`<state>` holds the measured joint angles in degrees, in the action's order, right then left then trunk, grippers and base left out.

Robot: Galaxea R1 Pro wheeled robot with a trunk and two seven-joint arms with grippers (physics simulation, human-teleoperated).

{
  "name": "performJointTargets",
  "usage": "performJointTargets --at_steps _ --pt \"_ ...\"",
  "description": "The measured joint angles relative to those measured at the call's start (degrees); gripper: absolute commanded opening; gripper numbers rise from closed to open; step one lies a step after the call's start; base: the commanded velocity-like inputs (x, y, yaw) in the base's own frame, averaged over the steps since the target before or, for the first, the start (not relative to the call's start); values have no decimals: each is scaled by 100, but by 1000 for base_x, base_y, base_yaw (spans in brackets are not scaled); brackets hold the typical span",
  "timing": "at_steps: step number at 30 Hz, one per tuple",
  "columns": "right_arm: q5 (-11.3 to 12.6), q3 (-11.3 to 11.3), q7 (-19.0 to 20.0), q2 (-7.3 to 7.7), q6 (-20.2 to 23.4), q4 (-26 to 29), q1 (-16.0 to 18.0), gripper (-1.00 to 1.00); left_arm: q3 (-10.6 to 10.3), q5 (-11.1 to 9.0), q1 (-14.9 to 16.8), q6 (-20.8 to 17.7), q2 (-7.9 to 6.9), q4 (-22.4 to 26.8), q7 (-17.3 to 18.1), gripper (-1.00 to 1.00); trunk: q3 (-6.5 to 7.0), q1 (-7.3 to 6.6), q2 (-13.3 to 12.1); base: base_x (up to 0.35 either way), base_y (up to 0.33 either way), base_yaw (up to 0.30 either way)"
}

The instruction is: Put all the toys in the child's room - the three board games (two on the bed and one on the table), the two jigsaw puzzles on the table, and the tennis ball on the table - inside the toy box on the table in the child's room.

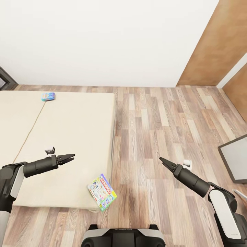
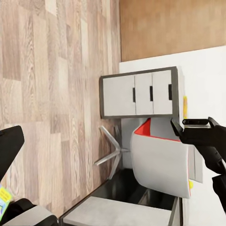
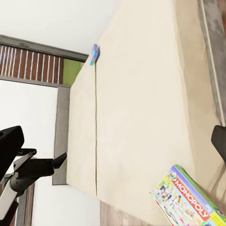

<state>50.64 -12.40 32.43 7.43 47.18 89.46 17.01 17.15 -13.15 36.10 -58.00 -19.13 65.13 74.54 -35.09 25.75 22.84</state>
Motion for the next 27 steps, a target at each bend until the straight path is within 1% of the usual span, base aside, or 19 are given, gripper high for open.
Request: performJointTargets --at_steps 9,27 --pt "1 0 4 4 0 0 0 100 -16 0 0 0 31 0 0 100 86 0 0 0 0 0" --pt "1 0 0 -4 0 0 0 100 -41 0 0 0 42 1 -17 100 257 0 0 0 0 0"
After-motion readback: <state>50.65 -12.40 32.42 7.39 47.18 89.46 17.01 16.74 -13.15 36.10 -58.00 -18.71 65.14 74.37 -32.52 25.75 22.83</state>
